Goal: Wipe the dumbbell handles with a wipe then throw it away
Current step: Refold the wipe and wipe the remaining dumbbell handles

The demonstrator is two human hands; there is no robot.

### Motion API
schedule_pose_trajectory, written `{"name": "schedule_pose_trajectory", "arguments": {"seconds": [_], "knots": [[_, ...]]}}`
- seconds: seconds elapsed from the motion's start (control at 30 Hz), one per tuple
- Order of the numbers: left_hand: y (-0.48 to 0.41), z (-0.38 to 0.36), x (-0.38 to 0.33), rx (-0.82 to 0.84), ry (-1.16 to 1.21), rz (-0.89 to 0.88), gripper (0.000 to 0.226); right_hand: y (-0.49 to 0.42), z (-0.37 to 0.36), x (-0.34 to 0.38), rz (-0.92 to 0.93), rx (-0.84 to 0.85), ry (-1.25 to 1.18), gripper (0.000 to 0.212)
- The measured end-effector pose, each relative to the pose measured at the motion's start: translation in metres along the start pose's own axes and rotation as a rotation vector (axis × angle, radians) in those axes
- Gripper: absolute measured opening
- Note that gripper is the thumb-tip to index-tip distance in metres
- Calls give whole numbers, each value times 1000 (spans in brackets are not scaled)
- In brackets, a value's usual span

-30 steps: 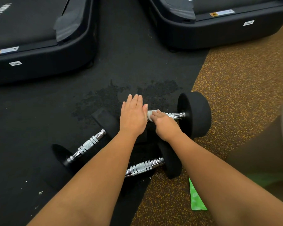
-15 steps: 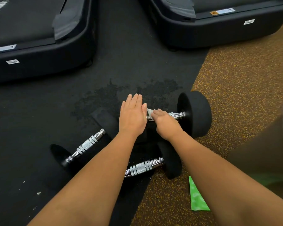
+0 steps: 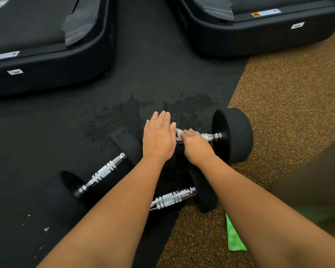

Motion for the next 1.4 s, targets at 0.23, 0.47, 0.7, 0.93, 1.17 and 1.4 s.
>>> {"name": "schedule_pose_trajectory", "arguments": {"seconds": [0.23,0.47,0.7,0.93,1.17,1.4], "knots": [[-1,1,1,-1,-3,-2,49,5,-4,4,183,-47,19,44],[0,1,1,3,-16,-10,49,3,-9,-9,46,-31,11,34],[-1,0,2,4,-7,0,49,-2,-4,13,87,-32,45,36],[-1,1,1,4,-13,-13,49,8,-3,-7,55,-68,21,33],[-1,0,2,-8,0,-9,48,-2,3,7,140,-9,12,42],[-1,1,1,-1,1,-17,48,15,-11,-17,227,-46,52,53]]}}
Point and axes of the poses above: each hand's wrist, its own y-axis away from the middle knuckle, its own z-axis out of the back of the hand, x = y × z, the point moved 2 cm from there along -y, towards the middle knuckle, and after that the axes turned 11 degrees about y, right-handed, at the moved point
